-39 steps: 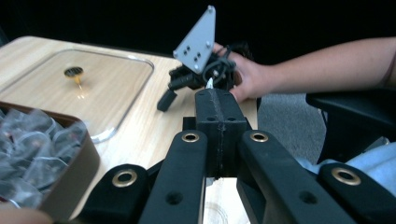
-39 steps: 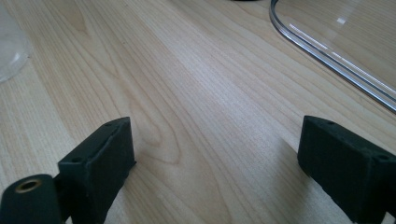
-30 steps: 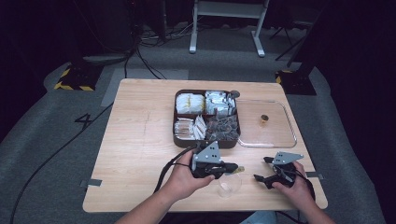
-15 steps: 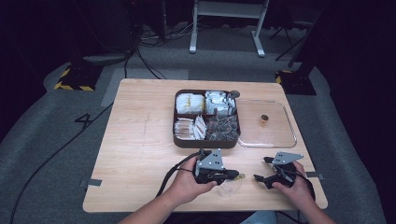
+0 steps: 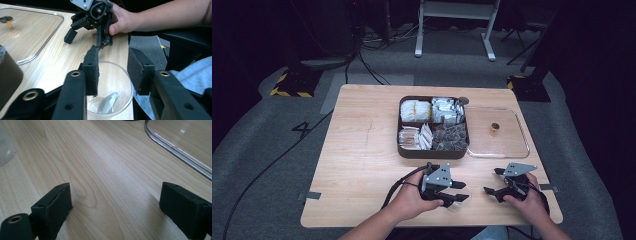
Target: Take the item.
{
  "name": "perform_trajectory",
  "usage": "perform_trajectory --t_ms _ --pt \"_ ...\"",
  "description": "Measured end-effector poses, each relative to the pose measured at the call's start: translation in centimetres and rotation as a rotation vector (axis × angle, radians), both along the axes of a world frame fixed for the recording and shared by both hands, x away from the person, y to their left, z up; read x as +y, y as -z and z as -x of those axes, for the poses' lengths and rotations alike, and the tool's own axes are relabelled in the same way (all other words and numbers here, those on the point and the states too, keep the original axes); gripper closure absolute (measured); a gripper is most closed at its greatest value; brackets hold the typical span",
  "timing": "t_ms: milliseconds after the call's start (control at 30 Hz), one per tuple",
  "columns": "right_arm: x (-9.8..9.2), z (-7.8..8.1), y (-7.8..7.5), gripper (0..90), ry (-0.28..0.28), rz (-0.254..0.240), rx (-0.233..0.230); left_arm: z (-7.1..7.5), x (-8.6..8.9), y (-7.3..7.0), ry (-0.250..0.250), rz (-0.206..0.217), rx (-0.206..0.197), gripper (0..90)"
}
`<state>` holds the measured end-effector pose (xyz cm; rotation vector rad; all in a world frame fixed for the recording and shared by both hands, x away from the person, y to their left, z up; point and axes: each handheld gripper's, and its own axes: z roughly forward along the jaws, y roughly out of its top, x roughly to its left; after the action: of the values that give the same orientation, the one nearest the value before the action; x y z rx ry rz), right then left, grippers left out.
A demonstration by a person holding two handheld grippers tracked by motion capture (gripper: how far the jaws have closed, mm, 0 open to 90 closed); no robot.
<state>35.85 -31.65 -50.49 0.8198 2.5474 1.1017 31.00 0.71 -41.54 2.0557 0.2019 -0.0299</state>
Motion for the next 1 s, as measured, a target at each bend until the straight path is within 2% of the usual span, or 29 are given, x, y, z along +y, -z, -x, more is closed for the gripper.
perform_trajectory --t_ms 133,200,467,533,667,900,933,1000 --pt "0.0 0.0 0.0 10.8 0.0 0.0 0.0 -0.1 0.1 -0.1 -0.011 0.002 -0.002 58.5" --pt "0.0 0.0 0.0 10.8 0.0 0.0 0.0 -0.2 0.2 -0.1 -0.019 0.01 0.0 52.9" --pt "0.0 0.0 0.0 10.8 0.005 -0.001 0.001 -0.4 1.1 -0.8 -0.055 0.005 -0.01 50.0" --pt "0.1 0.0 0.0 10.9 0.008 0.0 0.001 -0.5 1.8 -1.4 -0.089 0.009 -0.027 48.7" --pt "0.1 0.1 0.0 10.9 0.016 0.001 -0.002 -0.4 2.8 -1.9 -0.121 0.014 -0.035 47.1" --pt "0.2 0.3 0.0 10.8 0.042 -0.001 -0.001 -0.1 5.5 -2.5 -0.222 -0.017 -0.07 42.1" --pt "0.2 0.3 0.0 10.8 0.042 -0.001 -0.001 -0.1 5.5 -2.5 -0.222 -0.017 -0.07 41.5" --pt "0.2 0.2 0.0 10.8 0.042 -0.001 -0.002 0.1 6.7 -2.5 -0.286 -0.049 -0.07 40.4"
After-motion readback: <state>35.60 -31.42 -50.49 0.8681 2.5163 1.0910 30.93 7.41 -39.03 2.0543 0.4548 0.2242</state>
